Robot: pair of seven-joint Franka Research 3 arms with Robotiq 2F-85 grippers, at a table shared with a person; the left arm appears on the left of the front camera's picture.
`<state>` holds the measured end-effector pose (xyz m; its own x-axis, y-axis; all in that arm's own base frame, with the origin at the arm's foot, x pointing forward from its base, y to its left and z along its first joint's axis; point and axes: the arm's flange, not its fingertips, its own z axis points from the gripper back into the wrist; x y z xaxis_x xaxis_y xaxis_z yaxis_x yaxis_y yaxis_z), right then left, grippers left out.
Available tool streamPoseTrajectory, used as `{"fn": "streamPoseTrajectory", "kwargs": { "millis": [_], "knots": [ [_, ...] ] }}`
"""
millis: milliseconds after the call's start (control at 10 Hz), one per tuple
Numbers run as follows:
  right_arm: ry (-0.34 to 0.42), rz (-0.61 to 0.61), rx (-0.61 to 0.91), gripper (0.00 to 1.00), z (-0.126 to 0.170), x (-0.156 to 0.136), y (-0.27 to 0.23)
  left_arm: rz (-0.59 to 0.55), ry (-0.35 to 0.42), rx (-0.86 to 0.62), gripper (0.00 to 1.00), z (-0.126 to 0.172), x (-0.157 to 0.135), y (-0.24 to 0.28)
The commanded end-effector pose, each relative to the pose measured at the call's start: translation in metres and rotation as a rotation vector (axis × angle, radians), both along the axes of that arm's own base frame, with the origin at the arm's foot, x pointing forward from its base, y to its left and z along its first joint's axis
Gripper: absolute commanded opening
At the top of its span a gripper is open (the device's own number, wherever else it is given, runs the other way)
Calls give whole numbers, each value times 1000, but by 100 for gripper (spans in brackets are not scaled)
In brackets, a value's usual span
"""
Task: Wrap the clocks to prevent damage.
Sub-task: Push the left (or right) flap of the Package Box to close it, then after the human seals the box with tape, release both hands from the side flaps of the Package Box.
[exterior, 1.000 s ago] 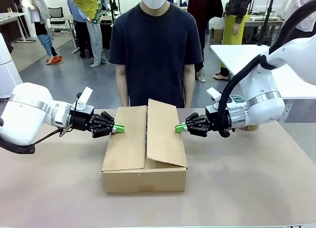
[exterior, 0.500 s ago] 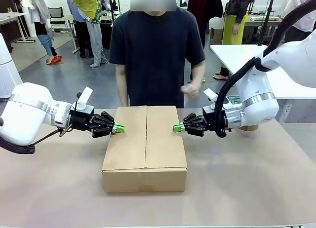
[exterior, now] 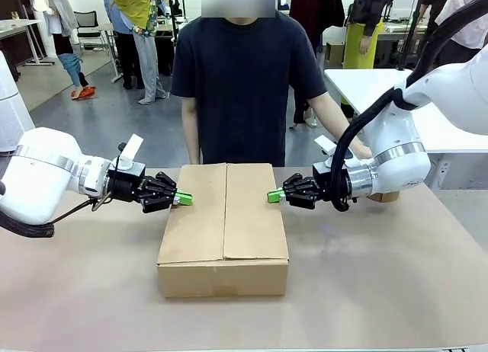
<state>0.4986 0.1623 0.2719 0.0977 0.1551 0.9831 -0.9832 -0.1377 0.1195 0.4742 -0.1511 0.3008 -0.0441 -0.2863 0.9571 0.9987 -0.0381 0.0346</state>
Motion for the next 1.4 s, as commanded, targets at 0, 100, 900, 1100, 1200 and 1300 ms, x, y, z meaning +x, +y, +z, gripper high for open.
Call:
{"fn": "streamPoseTrajectory", "kwargs": {
  "millis": [0,100,900,1100,1200,1300],
  "knots": [
    [3,-13,-12,1,-3,-1,0,0,0,5,0,-3,-1,-1],
    [3,-13,-12,1,-3,-1,0,0,0,5,0,-3,-1,-1],
    [3,-13,-12,1,-3,-1,0,0,0,5,0,-3,-1,-1],
    [3,-13,-12,1,-3,-1,0,0,0,5,0,-3,-1,-1],
    [3,-13,-12,1,-3,-1,0,0,0,5,0,-3,-1,-1],
    [3,-13,-12,1,-3,-1,0,0,0,5,0,-3,-1,-1]
  ]
}}
